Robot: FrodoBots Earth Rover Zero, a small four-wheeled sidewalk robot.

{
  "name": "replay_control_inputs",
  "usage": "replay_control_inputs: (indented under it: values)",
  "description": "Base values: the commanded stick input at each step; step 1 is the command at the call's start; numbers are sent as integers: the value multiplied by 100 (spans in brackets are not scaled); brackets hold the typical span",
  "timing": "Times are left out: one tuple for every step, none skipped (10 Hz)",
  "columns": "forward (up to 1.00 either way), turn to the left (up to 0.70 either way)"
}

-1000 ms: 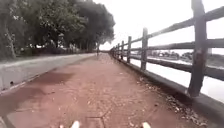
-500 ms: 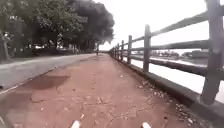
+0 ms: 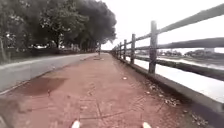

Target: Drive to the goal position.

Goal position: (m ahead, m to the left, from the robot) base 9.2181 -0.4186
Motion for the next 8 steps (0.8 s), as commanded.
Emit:
replay_control_inputs:
  values:
    - [50, 0]
    - [50, 0]
    - [50, 0]
    - [50, 0]
    - [50, 0]
    - [50, 0]
    - [50, 30]
    - [50, 50]
